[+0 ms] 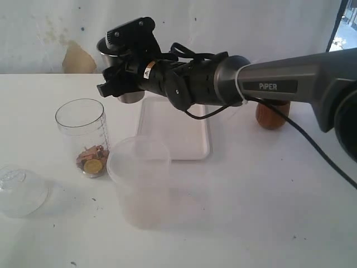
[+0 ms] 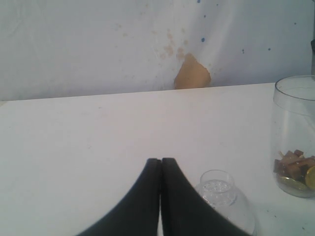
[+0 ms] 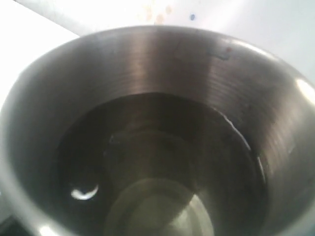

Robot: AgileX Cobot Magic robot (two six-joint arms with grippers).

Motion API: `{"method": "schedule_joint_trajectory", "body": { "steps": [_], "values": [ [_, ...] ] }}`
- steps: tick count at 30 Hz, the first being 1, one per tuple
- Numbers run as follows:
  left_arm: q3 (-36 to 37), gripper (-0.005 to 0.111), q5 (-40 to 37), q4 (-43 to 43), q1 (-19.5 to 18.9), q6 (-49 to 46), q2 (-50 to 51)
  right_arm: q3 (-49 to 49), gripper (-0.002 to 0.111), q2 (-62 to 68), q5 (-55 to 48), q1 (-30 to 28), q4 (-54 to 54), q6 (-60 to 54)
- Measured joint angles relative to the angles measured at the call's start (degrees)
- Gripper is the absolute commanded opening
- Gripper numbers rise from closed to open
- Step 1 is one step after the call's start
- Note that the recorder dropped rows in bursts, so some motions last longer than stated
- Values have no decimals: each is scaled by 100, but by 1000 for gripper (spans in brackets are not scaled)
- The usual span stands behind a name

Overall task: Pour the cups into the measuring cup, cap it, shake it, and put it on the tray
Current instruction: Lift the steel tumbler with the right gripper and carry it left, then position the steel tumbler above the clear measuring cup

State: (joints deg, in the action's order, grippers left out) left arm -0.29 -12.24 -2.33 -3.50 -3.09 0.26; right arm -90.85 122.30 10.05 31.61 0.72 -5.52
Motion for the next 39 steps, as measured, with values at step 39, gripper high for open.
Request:
{"method": "schedule_joint_trajectory", "body": {
  "steps": [39],
  "values": [
    [0,1,0,0,0,0,0,0,0,34,413,107,-663,-1763]
  ]
}}
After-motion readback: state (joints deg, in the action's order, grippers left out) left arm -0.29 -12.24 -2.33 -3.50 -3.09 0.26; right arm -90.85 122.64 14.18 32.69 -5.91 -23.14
